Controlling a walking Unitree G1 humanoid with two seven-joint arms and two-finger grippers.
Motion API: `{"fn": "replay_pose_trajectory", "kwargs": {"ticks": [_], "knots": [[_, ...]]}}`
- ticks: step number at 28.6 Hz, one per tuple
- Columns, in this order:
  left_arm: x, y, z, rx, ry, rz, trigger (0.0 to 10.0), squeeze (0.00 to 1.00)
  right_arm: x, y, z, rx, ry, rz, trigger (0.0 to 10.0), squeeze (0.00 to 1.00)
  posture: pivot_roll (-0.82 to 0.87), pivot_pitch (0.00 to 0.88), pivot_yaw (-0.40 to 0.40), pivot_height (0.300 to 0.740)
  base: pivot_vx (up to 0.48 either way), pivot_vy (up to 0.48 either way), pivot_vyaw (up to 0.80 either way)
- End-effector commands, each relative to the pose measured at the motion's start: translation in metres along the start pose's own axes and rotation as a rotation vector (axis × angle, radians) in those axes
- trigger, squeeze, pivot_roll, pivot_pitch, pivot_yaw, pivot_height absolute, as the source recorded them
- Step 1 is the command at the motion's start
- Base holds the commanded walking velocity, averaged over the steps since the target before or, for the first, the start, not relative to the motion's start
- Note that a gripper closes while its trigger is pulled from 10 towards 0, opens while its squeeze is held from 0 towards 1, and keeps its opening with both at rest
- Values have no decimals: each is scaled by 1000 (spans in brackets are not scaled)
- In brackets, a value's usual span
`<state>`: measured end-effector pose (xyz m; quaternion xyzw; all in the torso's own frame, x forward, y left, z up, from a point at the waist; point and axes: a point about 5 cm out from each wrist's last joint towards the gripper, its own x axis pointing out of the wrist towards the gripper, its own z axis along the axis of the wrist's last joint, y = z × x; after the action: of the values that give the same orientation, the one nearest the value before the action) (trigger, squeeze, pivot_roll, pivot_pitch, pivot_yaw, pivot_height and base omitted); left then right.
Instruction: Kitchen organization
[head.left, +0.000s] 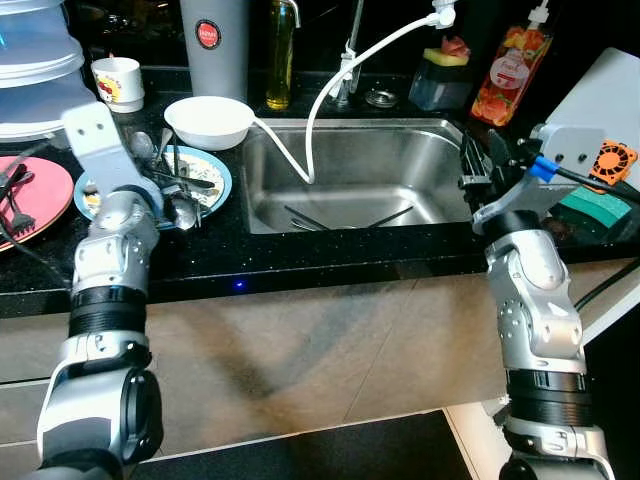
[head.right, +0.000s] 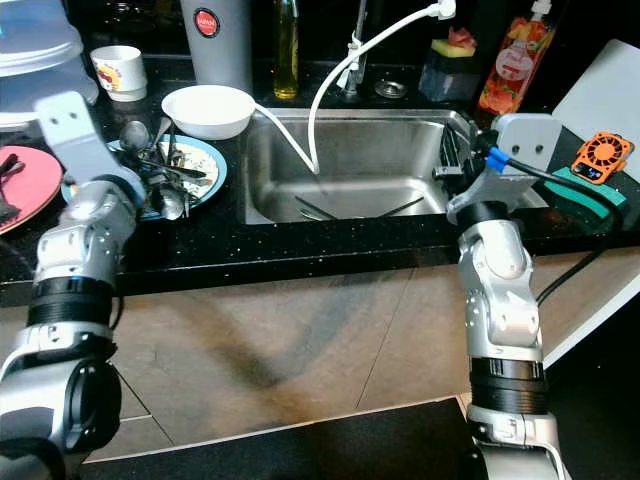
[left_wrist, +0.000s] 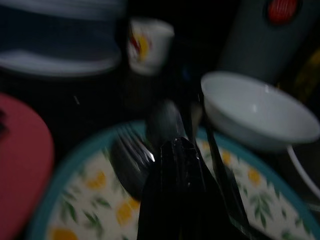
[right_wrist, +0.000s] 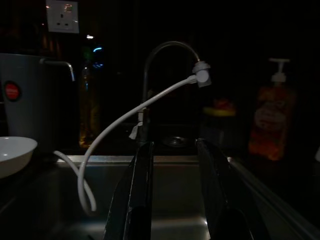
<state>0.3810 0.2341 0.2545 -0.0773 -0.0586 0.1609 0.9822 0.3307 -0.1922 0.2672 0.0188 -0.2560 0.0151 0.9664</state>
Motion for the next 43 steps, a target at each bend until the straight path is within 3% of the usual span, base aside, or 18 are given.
{"fn": "replay_pose_trajectory", "kwargs": {"ticks": [1,2,3,4,10,11,12,13,15,16,19,22,23,24,33,37,43], "knots": [[-2,-2,10,32,-69,-10,0,0,-1,1,-7,16,21,-4,10000,0,58,0,-52,740,0,0,0],[-4,-4,17,44,-106,-14,5294,0,-1,1,-8,21,25,-6,10000,0,62,0,-52,740,0,0,0],[-5,-5,21,52,-128,-16,5294,0,-1,2,-9,24,27,-7,10000,0,65,0,-51,740,0,0,0],[-7,-6,26,62,-156,-18,10000,0,-2,2,-10,30,28,-8,10000,0,66,0,-51,740,0,0,0],[-9,-11,33,141,-181,-19,10000,0,-1,-1,-12,35,30,-8,10000,0,86,0,-46,740,0,0,0],[-5,-10,20,214,-71,-45,10000,1000,1,-2,-10,33,24,-15,10000,0,76,0,-60,740,0,0,0],[-5,-10,20,214,-71,-45,10000,1000,1,-2,-10,33,24,-15,10000,0,76,0,-60,740,0,0,0],[-4,-11,12,272,-15,-66,10000,1000,2,-3,-8,32,19,-19,10000,0,79,0,-64,740,0,0,0],[-4,-10,10,359,-19,-104,10000,1000,3,-2,-7,31,18,-18,10000,0,71,6,-78,740,0,0,0],[-4,-10,10,359,-19,-104,10000,1000,3,-2,-7,31,18,-18,10000,0,71,6,-78,740,0,0,0],[-11,9,13,506,33,-232,10000,1000,2,4,-9,41,29,4,10000,0,116,31,-82,740,0,0,0],[-17,18,15,524,71,-264,10000,1000,1,3,-17,53,52,-1,10000,0,134,53,-67,740,0,0,0],[-18,21,16,543,80,-259,10000,867,2,5,-18,58,56,-3,10000,0,133,59,-60,740,0,0,0],[-19,21,16,557,89,-262,10000,0,3,7,-19,63,54,-2,10000,0,135,59,-59,740,0,0,0],[-17,21,6,549,171,-340,10000,0,4,13,-20,83,41,-4,10000,0,139,40,-40,740,0,0,0],[-8,14,-7,541,204,-382,10000,0,2,13,-18,82,32,-11,10000,0,120,53,-40,740,0,0,0],[0,12,-15,561,221,-364,10000,0,1,15,-16,82,27,-13,10000,0,111,75,-35,740,0,0,0]]}}
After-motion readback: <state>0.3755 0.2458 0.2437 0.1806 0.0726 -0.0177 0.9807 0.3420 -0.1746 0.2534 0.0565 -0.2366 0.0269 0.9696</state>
